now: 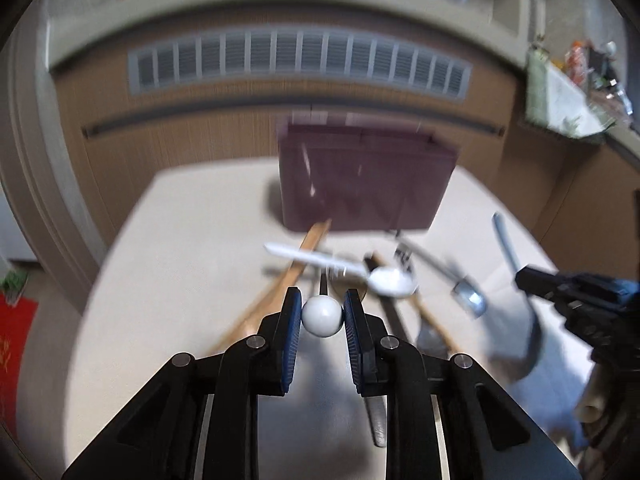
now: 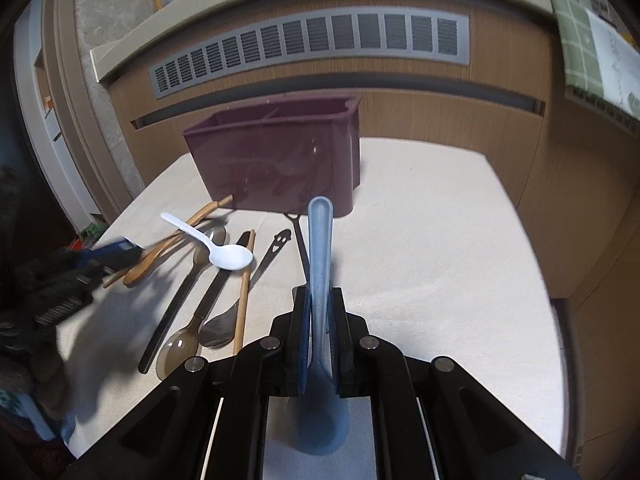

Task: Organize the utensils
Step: 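Lift both utensils into the maroon caddy and open both grippers, then grasp the dark metal shovel-handled utensil with the right gripper, then grasp the white plastic spoon with the left gripper while the right gripper holds its utensil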

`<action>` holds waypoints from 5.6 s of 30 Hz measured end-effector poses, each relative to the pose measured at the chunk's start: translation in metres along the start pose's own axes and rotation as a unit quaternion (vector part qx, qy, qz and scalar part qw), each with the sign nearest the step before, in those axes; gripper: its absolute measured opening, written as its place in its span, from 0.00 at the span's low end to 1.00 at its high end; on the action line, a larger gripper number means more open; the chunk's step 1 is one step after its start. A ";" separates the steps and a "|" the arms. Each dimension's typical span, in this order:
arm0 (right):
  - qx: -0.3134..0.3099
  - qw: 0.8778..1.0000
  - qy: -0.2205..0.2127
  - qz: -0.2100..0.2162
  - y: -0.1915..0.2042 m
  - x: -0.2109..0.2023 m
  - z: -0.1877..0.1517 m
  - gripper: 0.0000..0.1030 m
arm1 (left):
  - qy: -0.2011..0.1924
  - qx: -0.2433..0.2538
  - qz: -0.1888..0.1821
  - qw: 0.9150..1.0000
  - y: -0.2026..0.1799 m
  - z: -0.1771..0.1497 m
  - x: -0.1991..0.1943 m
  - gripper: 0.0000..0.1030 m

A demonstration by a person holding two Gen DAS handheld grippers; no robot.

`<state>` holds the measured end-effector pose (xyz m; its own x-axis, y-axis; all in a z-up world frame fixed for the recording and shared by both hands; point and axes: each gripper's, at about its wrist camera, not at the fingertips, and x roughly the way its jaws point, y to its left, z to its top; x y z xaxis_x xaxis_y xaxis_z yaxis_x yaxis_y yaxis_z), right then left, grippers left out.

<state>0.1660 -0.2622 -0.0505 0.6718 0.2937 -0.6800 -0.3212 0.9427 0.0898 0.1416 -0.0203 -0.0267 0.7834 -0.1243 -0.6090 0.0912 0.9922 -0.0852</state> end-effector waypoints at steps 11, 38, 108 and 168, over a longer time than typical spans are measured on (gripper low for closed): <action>0.003 1.000 -0.028 -0.010 0.008 -0.026 0.001 0.08 | -0.043 0.017 -0.008 0.999 -0.006 0.016 -0.062 0.22; 0.003 0.991 -0.136 -0.013 0.007 -0.019 0.202 0.08 | -0.123 -0.026 -0.121 0.985 0.028 0.236 -0.008 0.22; -0.059 0.993 0.082 0.066 0.019 0.016 -0.044 0.42 | 0.158 0.015 -0.144 0.977 0.019 0.045 0.138 0.41; 0.027 0.999 0.044 -0.013 -0.023 -0.006 -0.027 0.05 | 0.155 0.107 -0.110 0.976 -0.040 0.005 0.095 0.41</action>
<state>0.1519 -0.2897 -0.0682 0.6176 0.2568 -0.7434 -0.2661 0.9577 0.1098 0.2151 -0.0713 -0.0773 0.5106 -0.2985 -0.8063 0.3887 0.9166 -0.0931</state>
